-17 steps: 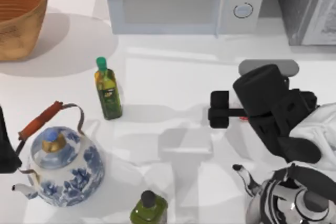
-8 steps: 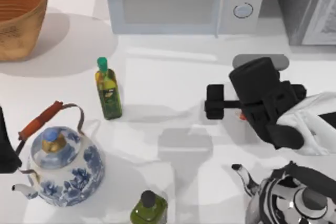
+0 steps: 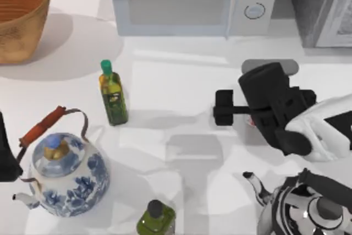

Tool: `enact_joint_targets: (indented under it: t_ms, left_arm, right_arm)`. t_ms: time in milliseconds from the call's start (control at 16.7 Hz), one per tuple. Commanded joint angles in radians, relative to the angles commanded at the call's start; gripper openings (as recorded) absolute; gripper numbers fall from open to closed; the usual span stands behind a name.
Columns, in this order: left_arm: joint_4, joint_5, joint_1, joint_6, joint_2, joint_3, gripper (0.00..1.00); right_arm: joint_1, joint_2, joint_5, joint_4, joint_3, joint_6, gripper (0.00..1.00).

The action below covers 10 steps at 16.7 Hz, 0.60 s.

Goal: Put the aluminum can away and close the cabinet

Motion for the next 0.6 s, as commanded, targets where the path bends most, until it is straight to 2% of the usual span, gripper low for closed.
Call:
enact_joint_targets:
  t_ms: [600]
  left_arm:
    - [0.0,0.0,0.0,0.0,0.0,0.0,1.0]
  right_arm:
    - [0.0,0.0,0.0,0.0,0.0,0.0,0.17]
